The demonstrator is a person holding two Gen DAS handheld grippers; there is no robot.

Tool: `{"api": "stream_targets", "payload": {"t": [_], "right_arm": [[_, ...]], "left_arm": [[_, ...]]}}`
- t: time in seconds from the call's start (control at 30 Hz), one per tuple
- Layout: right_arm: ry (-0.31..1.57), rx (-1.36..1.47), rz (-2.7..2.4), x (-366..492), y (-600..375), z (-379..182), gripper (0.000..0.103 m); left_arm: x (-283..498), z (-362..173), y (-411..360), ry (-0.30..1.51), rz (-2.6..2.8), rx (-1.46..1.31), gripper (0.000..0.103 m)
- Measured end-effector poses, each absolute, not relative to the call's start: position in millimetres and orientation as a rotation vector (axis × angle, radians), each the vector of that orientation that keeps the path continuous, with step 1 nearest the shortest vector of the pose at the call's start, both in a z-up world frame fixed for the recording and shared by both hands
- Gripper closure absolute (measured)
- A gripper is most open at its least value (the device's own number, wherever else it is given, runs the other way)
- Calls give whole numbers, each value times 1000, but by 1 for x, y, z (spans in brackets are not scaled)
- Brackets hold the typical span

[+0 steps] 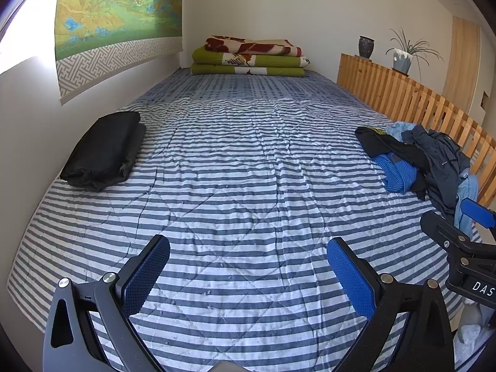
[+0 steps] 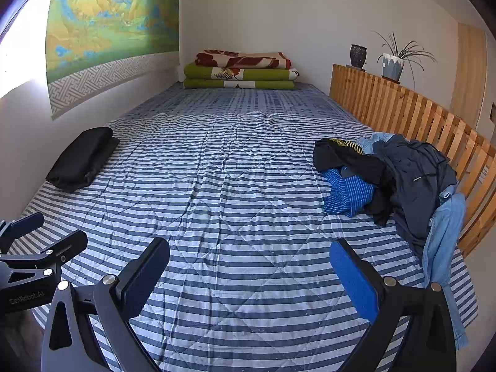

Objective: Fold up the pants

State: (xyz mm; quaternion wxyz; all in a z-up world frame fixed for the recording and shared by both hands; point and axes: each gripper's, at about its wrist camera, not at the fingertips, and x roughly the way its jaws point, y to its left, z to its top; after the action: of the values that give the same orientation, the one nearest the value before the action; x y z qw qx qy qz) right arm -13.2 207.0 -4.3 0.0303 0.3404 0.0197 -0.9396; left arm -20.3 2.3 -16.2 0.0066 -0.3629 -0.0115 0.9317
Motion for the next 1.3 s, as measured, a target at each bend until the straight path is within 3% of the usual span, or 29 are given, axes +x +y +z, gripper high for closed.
{"api": "stream_targets", "payload": {"t": [1.3], "right_arm": [[38,1089,-2879,-18,212,-11,1]], "left_arm": [[-21,-27,4,-26,2936,-1173,1]]}}
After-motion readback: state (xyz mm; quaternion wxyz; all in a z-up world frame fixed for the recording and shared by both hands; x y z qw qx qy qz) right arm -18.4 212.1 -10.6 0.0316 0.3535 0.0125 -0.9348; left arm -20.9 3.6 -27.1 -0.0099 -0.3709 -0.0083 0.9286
